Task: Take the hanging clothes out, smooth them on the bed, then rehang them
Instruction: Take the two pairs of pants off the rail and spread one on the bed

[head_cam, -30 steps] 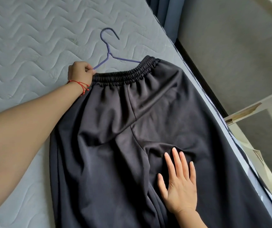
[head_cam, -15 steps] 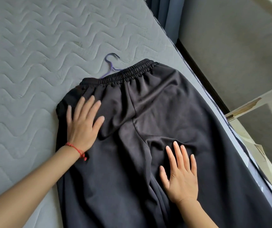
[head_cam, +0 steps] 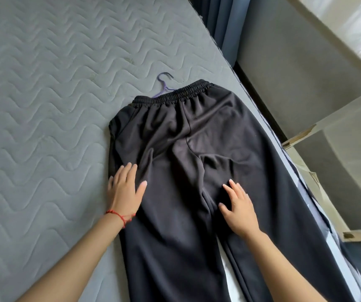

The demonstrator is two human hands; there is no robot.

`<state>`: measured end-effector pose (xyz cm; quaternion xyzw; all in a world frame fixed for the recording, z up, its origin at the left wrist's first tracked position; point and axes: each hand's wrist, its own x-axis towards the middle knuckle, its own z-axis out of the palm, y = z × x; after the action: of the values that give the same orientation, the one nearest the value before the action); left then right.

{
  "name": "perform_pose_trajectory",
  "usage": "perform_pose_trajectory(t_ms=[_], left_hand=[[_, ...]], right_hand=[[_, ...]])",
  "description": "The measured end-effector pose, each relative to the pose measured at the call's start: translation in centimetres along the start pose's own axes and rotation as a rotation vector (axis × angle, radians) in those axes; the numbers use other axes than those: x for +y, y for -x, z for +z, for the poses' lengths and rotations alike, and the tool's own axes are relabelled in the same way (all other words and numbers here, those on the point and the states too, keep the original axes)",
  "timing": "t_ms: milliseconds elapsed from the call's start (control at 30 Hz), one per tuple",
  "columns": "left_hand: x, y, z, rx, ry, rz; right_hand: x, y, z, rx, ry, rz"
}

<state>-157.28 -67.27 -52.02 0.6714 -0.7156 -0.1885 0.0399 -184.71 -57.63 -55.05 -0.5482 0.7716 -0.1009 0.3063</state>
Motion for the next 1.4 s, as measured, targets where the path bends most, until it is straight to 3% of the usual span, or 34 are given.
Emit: perform_pose_trajectory(t_ms=[133,300,433,700,867,1100,1400], left_hand=[[-0.1,9.2,-0.9,-0.078,0.131,0.007],[1.7,19.8,-3.3,-0.195,0.399,-0.225],[2.0,28.5,-5.5,-0.21,0.449,-0.289],[-2.4,44.2,-10.0,-0.193,0.632,-0.589],[-7.2,51.6,-11.1,-0.109,0.689,-0.723],[-13.0,60.3,-13.2,0.081,0.888,-0.865],[-23.9,74.8,-16.2,0.418,1.116,-1.095]], right_hand=[[-0.6,7.6,-2.3,0.009,-0.239,0.206],[-1.9,15.9,-4.5,0.065,-0.464,0.366],[-3.4,22.8,-5.8,0.059,-0.532,0.391],[-6.0,34.5,-4.3,-0.088,-0.58,0.381],[-8.2,39.3,-2.5,-0.272,-0.588,0.314],[-12.4,43.0,-0.2,-0.332,-0.458,0.253],[-24.8,50.4,8.7,-0.498,-0.306,0.091]])
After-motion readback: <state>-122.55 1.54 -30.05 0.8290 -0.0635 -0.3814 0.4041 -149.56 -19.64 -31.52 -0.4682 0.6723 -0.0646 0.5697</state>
